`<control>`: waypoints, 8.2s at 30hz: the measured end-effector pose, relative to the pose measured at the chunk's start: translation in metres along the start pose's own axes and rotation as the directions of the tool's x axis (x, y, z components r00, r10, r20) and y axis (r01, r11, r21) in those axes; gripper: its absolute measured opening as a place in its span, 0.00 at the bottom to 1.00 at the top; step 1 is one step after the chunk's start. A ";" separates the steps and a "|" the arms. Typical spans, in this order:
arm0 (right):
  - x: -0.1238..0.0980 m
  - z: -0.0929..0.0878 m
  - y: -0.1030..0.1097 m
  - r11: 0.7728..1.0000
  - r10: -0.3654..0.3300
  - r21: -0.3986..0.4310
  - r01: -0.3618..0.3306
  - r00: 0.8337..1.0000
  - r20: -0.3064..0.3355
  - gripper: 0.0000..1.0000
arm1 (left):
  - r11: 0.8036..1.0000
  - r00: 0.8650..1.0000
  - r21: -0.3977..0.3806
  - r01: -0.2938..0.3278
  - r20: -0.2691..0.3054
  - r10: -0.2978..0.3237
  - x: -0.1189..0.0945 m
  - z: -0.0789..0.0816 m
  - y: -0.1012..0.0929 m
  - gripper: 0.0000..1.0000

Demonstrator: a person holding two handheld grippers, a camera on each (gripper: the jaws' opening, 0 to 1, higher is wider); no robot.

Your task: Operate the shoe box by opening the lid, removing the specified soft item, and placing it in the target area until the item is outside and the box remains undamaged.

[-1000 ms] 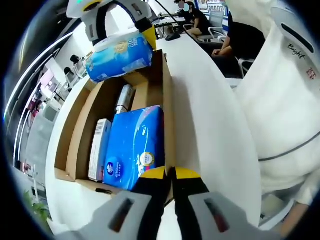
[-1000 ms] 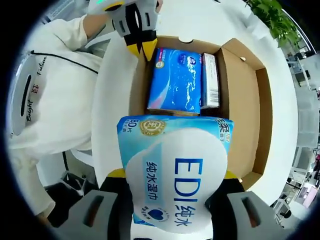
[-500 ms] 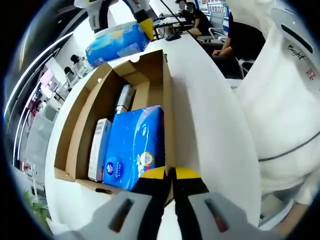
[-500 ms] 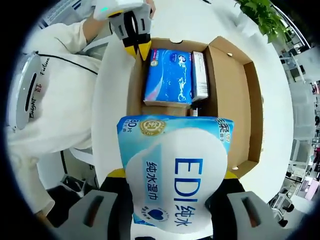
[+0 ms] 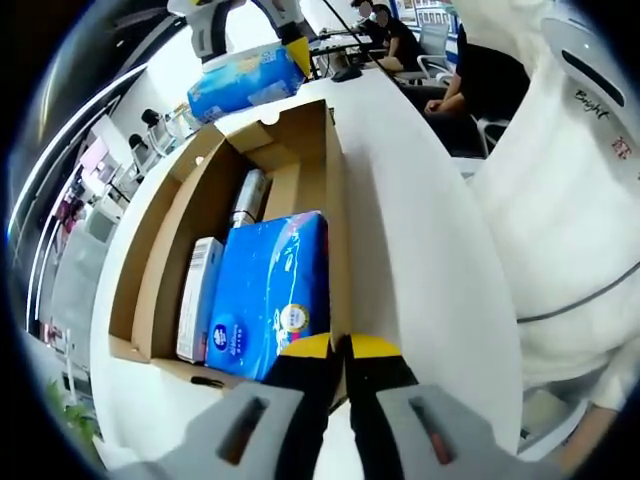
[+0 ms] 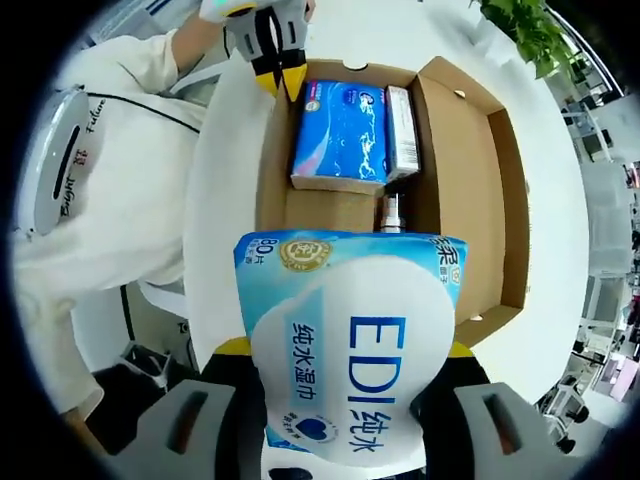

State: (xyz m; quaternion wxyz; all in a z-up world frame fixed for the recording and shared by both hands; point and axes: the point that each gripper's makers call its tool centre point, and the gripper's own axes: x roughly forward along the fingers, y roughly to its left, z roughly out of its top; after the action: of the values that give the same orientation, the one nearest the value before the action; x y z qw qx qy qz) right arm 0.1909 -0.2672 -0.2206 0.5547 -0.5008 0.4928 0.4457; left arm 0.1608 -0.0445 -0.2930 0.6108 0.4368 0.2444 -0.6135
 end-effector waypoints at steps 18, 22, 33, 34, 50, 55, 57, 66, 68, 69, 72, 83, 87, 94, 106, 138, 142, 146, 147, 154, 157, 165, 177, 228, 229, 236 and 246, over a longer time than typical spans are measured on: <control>0.010 -0.053 -0.008 0.999 -0.004 0.048 0.006 0.999 -0.035 0.60 | 1.000 1.000 0.000 0.004 -0.001 -0.004 0.000 0.000 0.001 0.03; 0.007 -0.059 -0.008 0.998 -0.007 0.066 0.009 1.000 -0.025 0.61 | 1.000 1.000 -0.001 0.005 0.000 -0.005 0.000 0.000 0.001 0.03; 0.013 -0.086 -0.007 0.996 -0.014 0.084 0.020 0.998 -0.067 0.60 | 1.000 1.000 -0.001 0.006 -0.001 -0.006 0.000 0.000 0.001 0.03; 0.014 -0.088 -0.006 0.996 -0.015 0.082 0.021 0.997 -0.070 0.61 | 1.000 1.000 -0.001 0.005 -0.002 -0.005 0.000 0.000 0.001 0.03; 0.034 -0.115 -0.003 0.997 -0.014 0.072 0.022 0.995 -0.099 0.61 | 1.000 1.000 -0.001 0.008 -0.005 -0.008 0.002 0.000 0.000 0.04; 0.042 -0.116 -0.006 0.998 -0.020 0.057 0.026 0.995 -0.095 0.61 | 1.000 1.000 0.002 0.009 -0.008 -0.009 0.003 0.000 0.000 0.04; 0.046 -0.116 -0.006 0.998 -0.019 0.049 0.024 0.995 -0.098 0.61 | 1.000 1.000 0.003 0.010 -0.006 -0.010 0.003 0.000 0.000 0.03; 0.066 -0.117 -0.006 0.999 0.001 0.043 0.003 0.996 -0.087 0.61 | 1.000 1.000 0.002 0.015 0.001 -0.015 0.003 0.000 0.000 0.03; 0.071 -0.117 -0.006 0.999 0.005 0.039 -0.001 0.997 -0.083 0.61 | 1.000 1.000 0.001 0.013 0.001 -0.013 0.003 0.000 0.000 0.03; 0.075 -0.118 -0.006 0.999 0.007 0.032 -0.005 0.997 -0.083 0.61 | 1.000 1.000 0.001 0.012 0.002 -0.012 0.003 0.000 0.000 0.03; 0.082 -0.120 -0.006 0.999 0.017 0.041 -0.014 0.996 -0.089 0.61 | 1.000 1.000 0.002 0.013 0.002 -0.013 0.003 0.000 0.000 0.03; 0.092 -0.128 -0.008 0.999 0.011 0.037 -0.007 0.995 -0.100 0.61 | 1.000 1.000 0.000 0.015 0.001 -0.015 0.003 0.000 0.000 0.03; 0.096 -0.126 -0.007 0.999 0.028 0.041 -0.025 0.995 -0.092 0.61 | 1.000 1.000 0.000 0.015 0.001 -0.015 0.003 0.000 0.000 0.03; 0.101 -0.127 -0.004 0.999 0.040 0.036 -0.037 0.994 -0.101 0.60 | 1.000 1.000 -0.003 0.018 0.001 -0.018 0.002 0.000 0.000 0.03; 0.110 -0.127 0.001 0.997 0.052 0.055 -0.047 0.995 -0.085 0.58 | 1.000 1.000 -0.003 0.017 0.002 -0.017 0.002 0.000 0.000 0.03; 0.102 -0.127 0.007 0.998 0.050 0.031 -0.048 0.996 -0.078 0.59 | 1.000 1.000 0.003 0.016 0.002 -0.016 0.002 -0.001 0.000 0.04; 0.091 -0.126 0.008 0.999 0.035 0.024 -0.033 0.997 -0.074 0.55 | 1.000 1.000 0.002 0.016 0.000 -0.016 0.003 -0.001 -0.001 0.04; 0.080 -0.129 0.000 1.000 0.018 0.014 -0.017 0.998 -0.056 0.51 | 1.000 1.000 0.002 0.017 0.000 -0.017 0.003 0.000 -0.001 0.04; 0.079 -0.130 0.000 1.000 0.015 0.013 -0.014 0.998 -0.056 0.51 | 1.000 1.000 0.003 0.017 0.000 -0.017 0.003 0.000 -0.001 0.04; 0.064 -0.128 -0.003 0.999 -0.021 0.040 0.022 0.999 -0.036 0.46 | 1.000 1.000 0.003 0.018 0.000 -0.018 0.003 0.000 -0.001 0.04; 0.055 -0.127 -0.004 0.998 -0.037 0.044 0.038 0.999 -0.025 0.42 | 1.000 1.000 0.001 0.020 0.001 -0.020 0.003 0.000 -0.001 0.04; 0.036 -0.119 -0.009 0.993 -0.079 0.087 0.076 0.996 0.033 0.41 | 1.000 1.000 -0.002 0.023 0.003 -0.023 0.003 0.000 0.000 0.04; 0.013 -0.093 -0.030 0.945 -0.255 0.283 0.164 0.912 0.321 0.43 | 1.000 1.000 0.003 0.020 0.004 -0.020 0.003 -0.001 0.000 0.04; -0.039 -0.066 -0.061 0.678 -0.697 0.733 0.055 0.365 0.617 0.35 | 1.000 1.000 -0.002 0.022 0.016 -0.022 0.004 0.000 0.000 0.04; -0.041 -0.065 -0.061 0.674 -0.700 0.737 0.042 0.353 0.621 0.36 | 1.000 1.000 -0.001 0.021 0.016 -0.021 0.004 0.000 0.000 0.04; -0.047 -0.065 -0.056 0.654 -0.720 0.756 0.002 0.307 0.622 0.47 | 1.000 1.000 0.003 0.022 0.016 -0.022 0.004 0.000 0.000 0.04; -0.055 -0.061 -0.039 0.659 -0.721 0.752 -0.030 0.258 0.643 0.49 | 1.000 1.000 0.003 0.022 0.014 -0.023 0.004 0.000 0.001 0.04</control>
State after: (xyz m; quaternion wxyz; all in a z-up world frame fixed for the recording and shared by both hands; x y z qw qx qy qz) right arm 0.2168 -0.3321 -0.1627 0.9497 -0.0426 0.0727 0.3017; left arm 0.1618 -0.0464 -0.2961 0.6050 0.4305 0.2440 -0.6238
